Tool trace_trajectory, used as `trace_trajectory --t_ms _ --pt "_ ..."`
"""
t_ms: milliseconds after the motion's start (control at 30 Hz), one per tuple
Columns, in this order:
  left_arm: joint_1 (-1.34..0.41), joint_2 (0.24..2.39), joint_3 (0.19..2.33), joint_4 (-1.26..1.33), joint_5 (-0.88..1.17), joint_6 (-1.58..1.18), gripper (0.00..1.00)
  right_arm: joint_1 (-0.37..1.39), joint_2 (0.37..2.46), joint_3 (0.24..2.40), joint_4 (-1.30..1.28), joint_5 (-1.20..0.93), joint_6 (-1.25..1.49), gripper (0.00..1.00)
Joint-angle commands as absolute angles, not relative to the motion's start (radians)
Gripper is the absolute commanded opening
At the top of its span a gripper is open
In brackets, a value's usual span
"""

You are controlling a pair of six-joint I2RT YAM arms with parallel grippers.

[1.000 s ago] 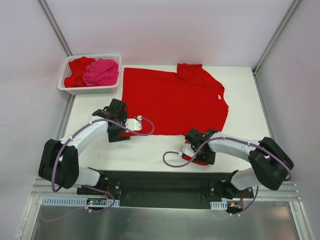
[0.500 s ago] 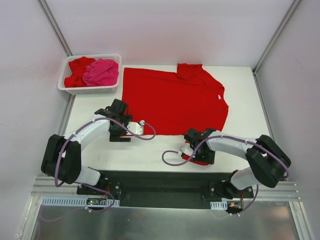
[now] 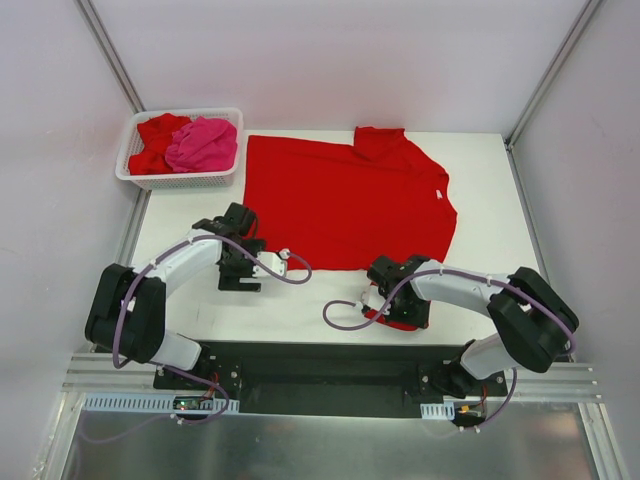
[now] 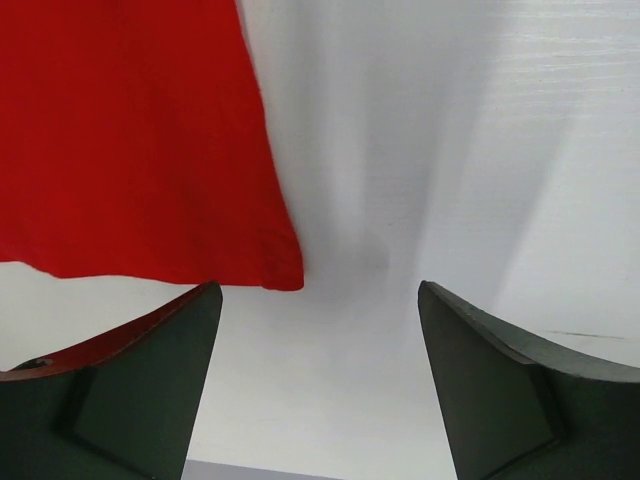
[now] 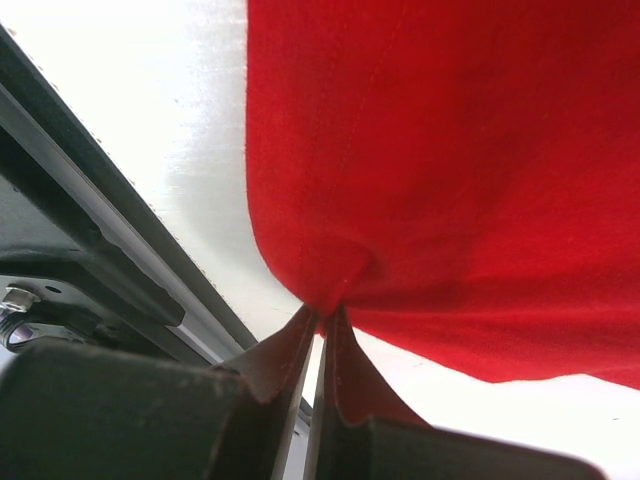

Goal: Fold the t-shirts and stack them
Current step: Grap the side of the flattened tshirt closest away from the robot with both arms

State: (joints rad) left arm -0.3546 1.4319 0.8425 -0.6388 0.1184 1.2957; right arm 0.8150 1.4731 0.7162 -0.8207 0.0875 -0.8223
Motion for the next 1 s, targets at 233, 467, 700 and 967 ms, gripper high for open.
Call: trace_trajectory --t_ms 233,467,700,967 --pt "-0.347 1.557 0.894 -0.669 0.152 1.312 0.78 0.815 1.499 0.71 -0.804 0.017 -0.795 0.01" --pt "-0.321 1.588 0.957 -0.657 0.129 1.327 0.77 0.813 1.502 0.709 -0.802 0.02 -0.796 0.01" --pt "-0.313 1.617 0.982 -0.652 0.115 1.327 0.78 0.815 1.505 0.709 -0.799 0.017 -0.798 0.01" --pt "-0.311 1.654 0.986 -0.643 0.11 1.327 0.77 0.815 1.499 0.709 -0.804 0.02 -0.795 0.01"
